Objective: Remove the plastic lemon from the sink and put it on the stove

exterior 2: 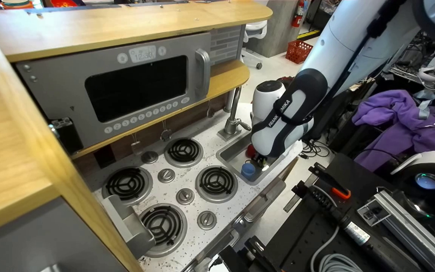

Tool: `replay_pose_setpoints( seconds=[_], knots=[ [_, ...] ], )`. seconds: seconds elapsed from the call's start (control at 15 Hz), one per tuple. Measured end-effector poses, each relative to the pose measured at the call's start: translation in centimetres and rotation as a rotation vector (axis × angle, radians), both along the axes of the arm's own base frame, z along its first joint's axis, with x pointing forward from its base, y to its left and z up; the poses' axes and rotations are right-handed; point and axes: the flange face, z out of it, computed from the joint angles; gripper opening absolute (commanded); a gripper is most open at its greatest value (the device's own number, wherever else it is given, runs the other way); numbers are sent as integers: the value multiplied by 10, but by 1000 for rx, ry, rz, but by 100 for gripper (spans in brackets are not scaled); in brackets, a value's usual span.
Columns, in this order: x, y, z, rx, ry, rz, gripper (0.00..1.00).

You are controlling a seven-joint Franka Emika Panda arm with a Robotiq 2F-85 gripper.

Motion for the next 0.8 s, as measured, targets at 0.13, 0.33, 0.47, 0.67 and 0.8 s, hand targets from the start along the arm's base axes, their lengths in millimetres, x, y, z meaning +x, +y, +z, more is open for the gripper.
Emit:
replay_pose_setpoints(
  seconds=[0.13,0.33,0.47,0.67,0.8],
  knots=[
    [-3,3,3,7,2,-9,13],
    [-11,4,22,26,4,-34,13],
    [-20,2,46,41,-1,-57,13],
    [-37,-2,91,62,-14,-96,13],
    [-48,-1,118,81,-27,-114,13]
  ],
)
